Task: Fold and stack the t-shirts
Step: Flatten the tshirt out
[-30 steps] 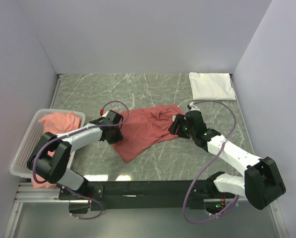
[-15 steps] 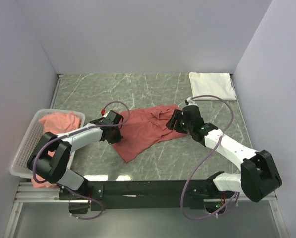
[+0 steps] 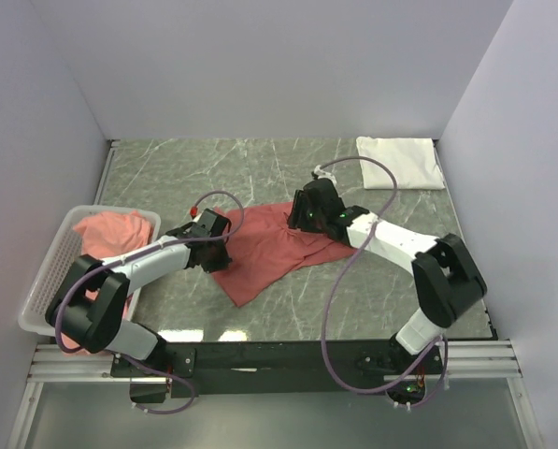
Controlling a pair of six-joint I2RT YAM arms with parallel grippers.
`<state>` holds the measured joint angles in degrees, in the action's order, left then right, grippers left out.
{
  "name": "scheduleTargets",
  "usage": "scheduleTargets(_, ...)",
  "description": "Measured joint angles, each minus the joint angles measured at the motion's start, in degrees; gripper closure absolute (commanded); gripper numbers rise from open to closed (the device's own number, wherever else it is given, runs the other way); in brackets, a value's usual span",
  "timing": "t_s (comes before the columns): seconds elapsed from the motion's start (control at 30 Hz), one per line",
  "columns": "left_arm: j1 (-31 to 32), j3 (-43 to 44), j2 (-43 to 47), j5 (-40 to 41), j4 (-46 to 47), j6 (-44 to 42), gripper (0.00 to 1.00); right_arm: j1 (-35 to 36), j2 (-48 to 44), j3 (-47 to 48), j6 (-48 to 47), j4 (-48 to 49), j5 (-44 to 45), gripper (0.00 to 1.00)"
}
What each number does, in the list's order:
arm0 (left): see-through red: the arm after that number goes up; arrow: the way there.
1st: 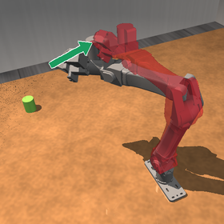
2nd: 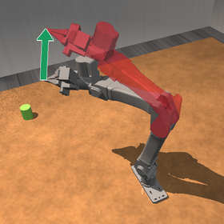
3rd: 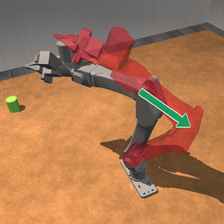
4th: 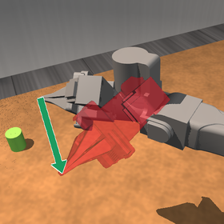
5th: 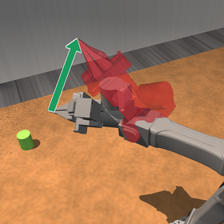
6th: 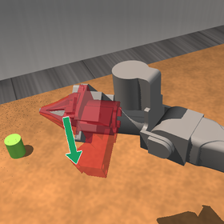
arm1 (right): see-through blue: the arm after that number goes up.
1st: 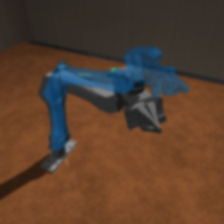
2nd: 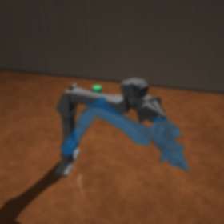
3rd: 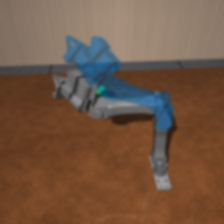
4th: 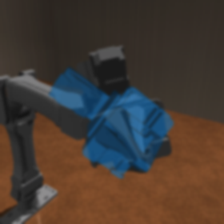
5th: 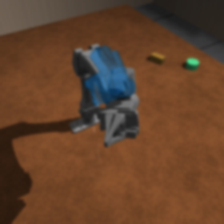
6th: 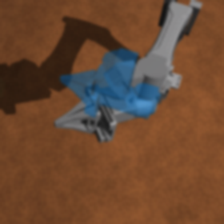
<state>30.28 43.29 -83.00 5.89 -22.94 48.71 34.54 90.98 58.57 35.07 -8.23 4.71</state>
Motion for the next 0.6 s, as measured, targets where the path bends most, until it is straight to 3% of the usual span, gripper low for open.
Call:
scheduleTargets(0.27, 0.07, 0.0, 2.36, -0.61, -0.07, 0.02, 0.99, 0.09, 9.2, 6.97, -1.99, -2.6, 5.86, 0.41)
scheduleTargets(0.47, 0.07, -0.02, 3.21, -0.85, -0.42, 0.0, 0.99, -0.04, 14.88, 15.26, -4.24, -5.05, 9.46, 0.96)
scheduleTargets(0.6, 0.07, -0.02, 4.42, -1.01, -0.87, 0.0, 0.99, -1.81, 15.21, 16.9, -5.6, -6.58, 10.8, 1.0)
